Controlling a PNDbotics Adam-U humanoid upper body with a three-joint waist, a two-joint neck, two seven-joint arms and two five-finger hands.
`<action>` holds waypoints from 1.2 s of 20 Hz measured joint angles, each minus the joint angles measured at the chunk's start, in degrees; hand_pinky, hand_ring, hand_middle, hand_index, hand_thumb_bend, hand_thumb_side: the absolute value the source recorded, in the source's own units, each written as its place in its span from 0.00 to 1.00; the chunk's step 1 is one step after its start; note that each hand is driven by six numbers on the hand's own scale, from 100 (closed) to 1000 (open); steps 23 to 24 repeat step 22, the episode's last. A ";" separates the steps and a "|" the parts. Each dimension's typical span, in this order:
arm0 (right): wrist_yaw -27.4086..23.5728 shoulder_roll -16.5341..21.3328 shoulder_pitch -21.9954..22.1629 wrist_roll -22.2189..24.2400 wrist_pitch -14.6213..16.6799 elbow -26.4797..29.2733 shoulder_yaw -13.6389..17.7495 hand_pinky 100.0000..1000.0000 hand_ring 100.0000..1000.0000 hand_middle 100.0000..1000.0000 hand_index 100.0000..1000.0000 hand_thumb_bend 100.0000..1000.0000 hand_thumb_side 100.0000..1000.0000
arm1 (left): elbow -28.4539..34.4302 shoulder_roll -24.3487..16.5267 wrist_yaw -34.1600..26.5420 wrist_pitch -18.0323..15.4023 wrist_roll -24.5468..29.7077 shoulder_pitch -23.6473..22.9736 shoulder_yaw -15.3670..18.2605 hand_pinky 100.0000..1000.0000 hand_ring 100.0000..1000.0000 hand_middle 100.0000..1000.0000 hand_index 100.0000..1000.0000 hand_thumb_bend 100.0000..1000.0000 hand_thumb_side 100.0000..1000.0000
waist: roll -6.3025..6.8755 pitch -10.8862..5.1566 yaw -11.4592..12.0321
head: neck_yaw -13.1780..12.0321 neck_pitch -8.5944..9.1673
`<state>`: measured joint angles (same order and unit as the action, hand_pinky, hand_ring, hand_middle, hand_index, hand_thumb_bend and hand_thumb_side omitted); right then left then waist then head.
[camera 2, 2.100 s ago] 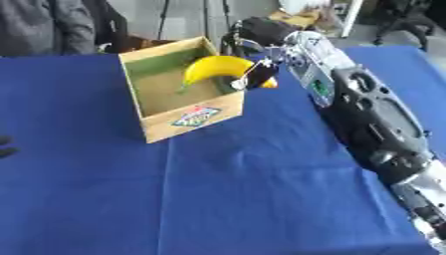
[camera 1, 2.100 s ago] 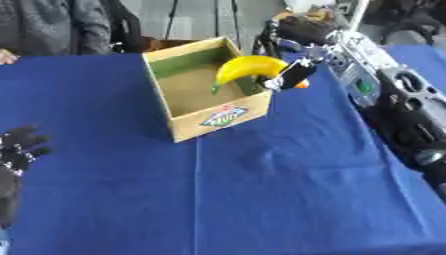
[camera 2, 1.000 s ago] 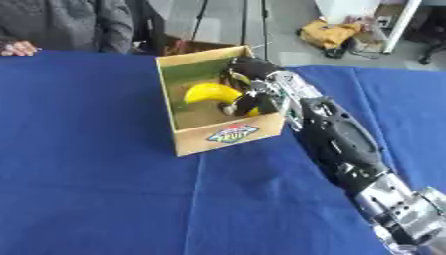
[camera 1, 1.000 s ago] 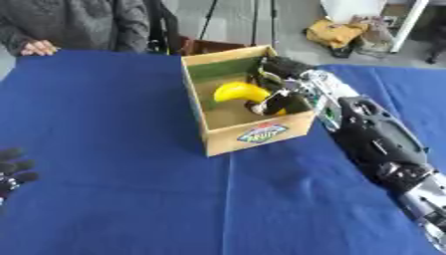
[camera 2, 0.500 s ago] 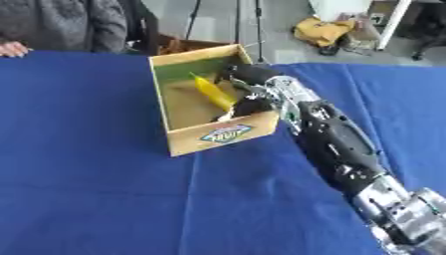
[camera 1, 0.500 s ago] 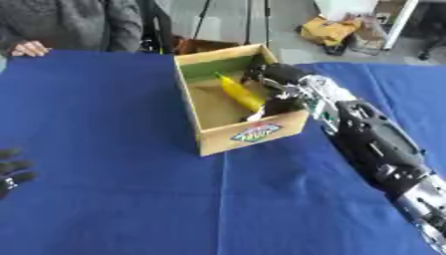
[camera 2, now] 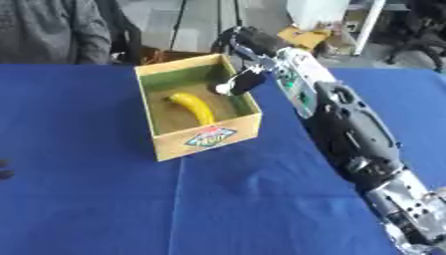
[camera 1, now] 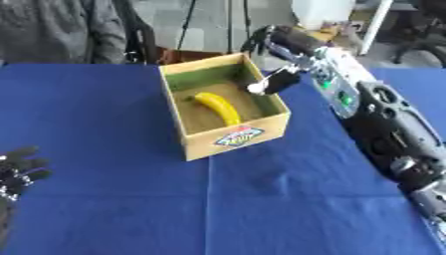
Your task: Pick up objects on the table and place them in the box.
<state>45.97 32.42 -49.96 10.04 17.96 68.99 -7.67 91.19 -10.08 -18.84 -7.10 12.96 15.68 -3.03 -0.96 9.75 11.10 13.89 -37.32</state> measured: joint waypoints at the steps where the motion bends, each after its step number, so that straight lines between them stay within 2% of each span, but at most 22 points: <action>1: -0.79 -0.17 0.96 -0.78 0.48 1.25 0.90 0.66 0.57 0.58 0.73 0.24 0.47 | -0.15 -0.02 0.10 -0.13 -0.31 -0.35 0.41 0.70 0.70 0.70 0.54 0.19 1.00 | 0.03 0.01 -1.31 | -0.87 -0.34; 5: -4.12 -3.02 6.03 -4.07 1.18 6.63 3.08 0.65 0.55 0.54 0.71 0.18 0.50 | -0.33 -0.54 0.41 -0.88 -2.32 -1.14 2.65 0.70 0.70 0.70 0.54 0.19 1.00 | 0.43 0.09 -6.80 | -4.76 -0.84; 8: -6.69 -5.83 10.10 -6.57 -0.23 10.59 3.14 0.65 0.54 0.53 0.70 0.17 0.52 | -0.33 -1.22 0.59 -1.39 -3.75 -1.48 4.08 0.70 0.70 0.70 0.54 0.19 1.00 | 0.82 0.41 -10.87 | -7.61 -0.84; 10: -8.35 -7.35 12.83 -8.27 -1.65 13.03 2.96 0.65 0.53 0.53 0.70 0.16 0.54 | -0.33 -1.56 0.72 -1.66 -4.56 -1.70 4.82 0.70 0.70 0.70 0.54 0.19 1.00 | 1.06 0.46 -12.34 | -9.13 -0.84; 15: -12.62 -10.19 19.52 -12.47 -5.73 17.27 2.41 0.65 0.52 0.52 0.70 0.12 0.59 | -0.36 -2.03 0.92 -2.11 -5.70 -2.10 5.81 0.70 0.70 0.70 0.54 0.18 1.00 | 1.28 0.52 -14.29 | -10.70 -0.87; 19: -15.97 -13.49 24.90 -15.83 -9.08 18.00 3.32 0.64 0.50 0.50 0.69 0.08 0.64 | -0.54 -2.03 1.05 -2.23 -6.23 -2.14 6.13 0.70 0.70 0.70 0.54 0.18 1.00 | 1.76 0.52 -14.55 | -11.03 -1.23; 20: -16.84 -14.20 26.27 -16.66 -9.92 18.33 3.51 0.64 0.50 0.50 0.69 0.01 0.68 | -0.61 -2.03 1.06 -2.24 -6.26 -2.20 6.13 0.70 0.70 0.70 0.54 0.18 1.00 | 1.91 0.52 -14.54 | -11.05 -1.41; 22: -18.42 -15.52 28.93 -18.13 -11.51 19.38 3.82 0.64 0.50 0.50 0.69 0.00 0.70 | -0.64 -2.03 1.12 -2.24 -6.26 -2.39 6.13 0.70 0.70 0.70 0.54 0.18 1.00 | 1.99 0.49 -14.54 | -10.89 -1.74; 24: -18.42 -15.52 28.93 -18.13 -11.51 19.38 3.82 0.64 0.50 0.50 0.69 0.00 0.70 | -0.64 -2.03 1.12 -2.24 -6.26 -2.39 6.13 0.70 0.70 0.70 0.54 0.18 1.00 | 1.99 0.49 -14.54 | -10.89 -1.74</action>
